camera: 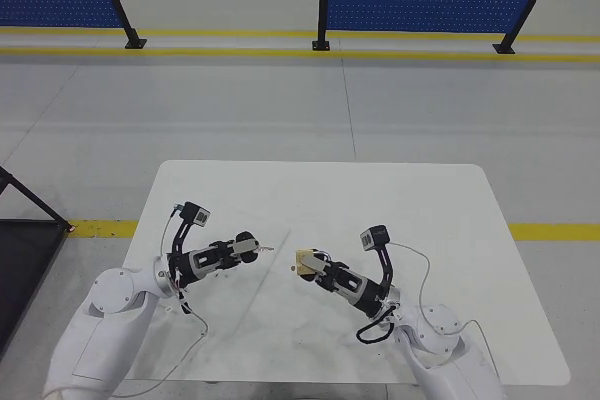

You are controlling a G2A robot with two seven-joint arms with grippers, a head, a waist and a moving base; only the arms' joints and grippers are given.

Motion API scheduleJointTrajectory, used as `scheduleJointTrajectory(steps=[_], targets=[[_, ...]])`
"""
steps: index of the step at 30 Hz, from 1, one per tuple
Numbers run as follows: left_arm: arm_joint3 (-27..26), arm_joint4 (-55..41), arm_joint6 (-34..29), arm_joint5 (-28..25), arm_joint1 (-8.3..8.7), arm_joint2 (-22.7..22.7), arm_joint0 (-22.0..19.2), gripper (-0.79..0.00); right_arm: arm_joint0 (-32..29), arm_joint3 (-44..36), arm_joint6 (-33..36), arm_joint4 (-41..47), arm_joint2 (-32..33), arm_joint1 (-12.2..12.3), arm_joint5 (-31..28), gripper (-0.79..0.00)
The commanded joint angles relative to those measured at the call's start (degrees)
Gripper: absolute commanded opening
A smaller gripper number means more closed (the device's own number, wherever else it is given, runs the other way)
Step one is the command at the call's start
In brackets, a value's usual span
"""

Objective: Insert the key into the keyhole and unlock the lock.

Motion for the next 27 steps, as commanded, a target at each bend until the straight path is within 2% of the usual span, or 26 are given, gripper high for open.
scheduleJointTrajectory(steps=[1, 8, 17, 19, 22, 27], targets=[[-0.01, -0.04, -0.04, -0.01, 0.0, 0.0, 0.01, -0.785, -0.01, 0.0, 0.01, 0.06, 0.01, -0.01, -0.01, -0.785], [0.09, -0.53, 1.31, -0.56, -0.09, -0.08, 0.0, -0.785, -0.01, 0.0, 0.01, 0.06, 0.01, -0.01, -0.01, -0.785], [1.94, 10.15, 3.63, -24.44, -0.36, 0.04, -1.21, -0.785, -0.01, 0.0, 0.01, 0.06, 0.01, -0.01, -0.01, -0.785], [0.95, 13.97, 7.42, -28.24, -0.25, 0.45, -1.4, -0.785, -0.01, 0.0, 0.01, 0.06, 0.01, -0.01, -0.01, -0.785], [-0.92, 27.26, 15.37, -36.18, 0.5, 1.31, -2.12, -0.785, -0.01, 0.0, 0.01, 0.06, 0.01, -0.01, -0.01, -0.785], [-4.06, 36.67, 17.56, -36.18, 0.87, 0.63, -3.33, -0.785, -0.01, 0.0, 0.01, 0.06, 0.01, -0.01, -0.01, -0.785]])
